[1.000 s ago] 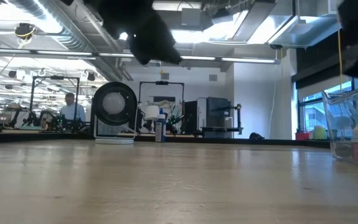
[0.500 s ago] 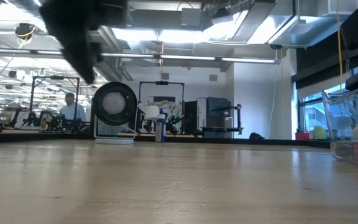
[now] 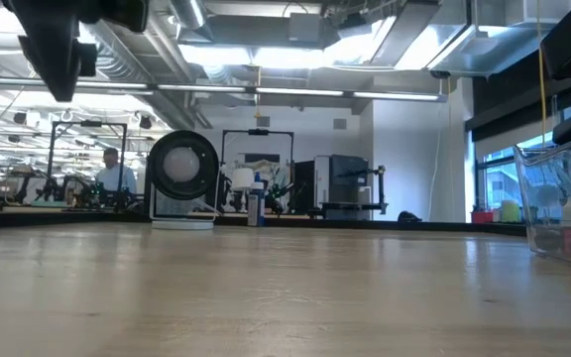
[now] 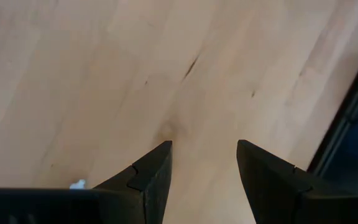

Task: Pick & Place food coloring
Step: Put the small pink food coloring bottle into the transparent bin, then put the large pink food coloring bottle into the transparent bin

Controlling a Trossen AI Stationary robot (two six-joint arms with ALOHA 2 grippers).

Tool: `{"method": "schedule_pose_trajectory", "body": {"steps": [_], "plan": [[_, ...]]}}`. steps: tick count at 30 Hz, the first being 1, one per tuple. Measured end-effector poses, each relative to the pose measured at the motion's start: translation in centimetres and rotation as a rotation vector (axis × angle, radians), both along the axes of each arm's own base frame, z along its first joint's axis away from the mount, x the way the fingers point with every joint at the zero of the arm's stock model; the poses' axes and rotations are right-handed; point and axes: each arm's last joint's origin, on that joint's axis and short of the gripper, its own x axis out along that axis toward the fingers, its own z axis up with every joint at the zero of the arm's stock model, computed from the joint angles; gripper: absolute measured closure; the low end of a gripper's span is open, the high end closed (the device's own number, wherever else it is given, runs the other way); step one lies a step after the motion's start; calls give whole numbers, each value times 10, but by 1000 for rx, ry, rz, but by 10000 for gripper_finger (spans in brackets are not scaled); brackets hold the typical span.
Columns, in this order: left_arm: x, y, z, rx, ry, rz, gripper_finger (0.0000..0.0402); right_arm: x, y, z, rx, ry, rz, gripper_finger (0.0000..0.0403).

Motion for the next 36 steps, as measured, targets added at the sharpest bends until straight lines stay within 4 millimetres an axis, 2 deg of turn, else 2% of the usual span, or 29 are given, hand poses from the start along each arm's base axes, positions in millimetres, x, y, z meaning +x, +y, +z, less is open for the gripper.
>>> {"method": "schedule_pose_trajectory", "body": {"steps": [6,14,19,27,36], "plan": [[-10,2,7,-1,-1,34,230,0,0,0,3,-5,0,267],[-35,-2,1,43,231,205,230,0,0,0,1,-7,1,230],[-48,-8,0,53,323,350,227,1,0,0,-5,-12,-2,226],[-58,-22,-1,44,361,501,230,1,0,0,-3,-12,-4,226],[-67,-32,-3,61,352,552,227,4,3,2,25,-49,-2,226]]}}
